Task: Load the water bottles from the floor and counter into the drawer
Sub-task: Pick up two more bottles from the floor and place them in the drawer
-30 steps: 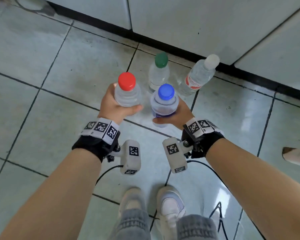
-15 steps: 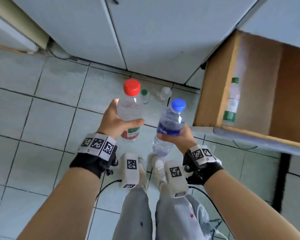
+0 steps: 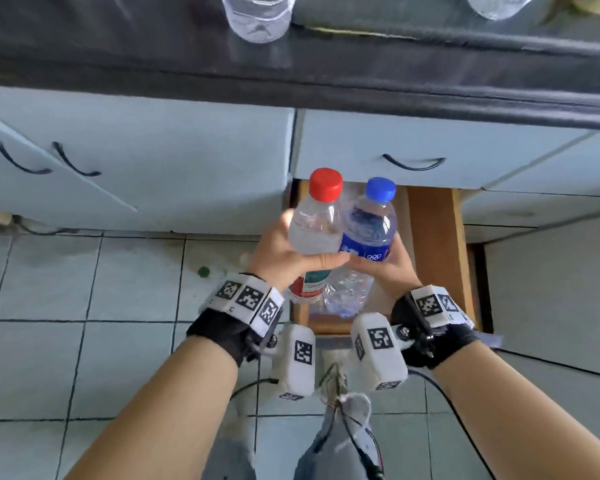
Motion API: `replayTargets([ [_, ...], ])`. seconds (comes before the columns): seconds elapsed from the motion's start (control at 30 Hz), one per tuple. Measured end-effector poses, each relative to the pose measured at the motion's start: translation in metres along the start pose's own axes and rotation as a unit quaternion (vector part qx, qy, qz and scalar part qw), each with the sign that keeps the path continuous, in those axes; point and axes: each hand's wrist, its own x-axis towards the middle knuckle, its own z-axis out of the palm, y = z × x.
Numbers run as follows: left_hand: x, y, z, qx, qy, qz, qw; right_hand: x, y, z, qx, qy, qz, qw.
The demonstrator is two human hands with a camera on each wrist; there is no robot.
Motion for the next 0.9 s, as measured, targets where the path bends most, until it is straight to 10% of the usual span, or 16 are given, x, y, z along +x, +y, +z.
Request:
replayTargets([
  [0.53,0.148,-0.130,0.148,0.060,-0.001,-0.344,0.937,0.129,0.123,-0.160,-0.169,0.035,0.269,0.947],
  [0.9,0.146,-0.142,0.178,0.172,-0.097,-0.396,0.897,0.135,0.143,-0.158,-0.282,-0.047,0.330,0.900],
])
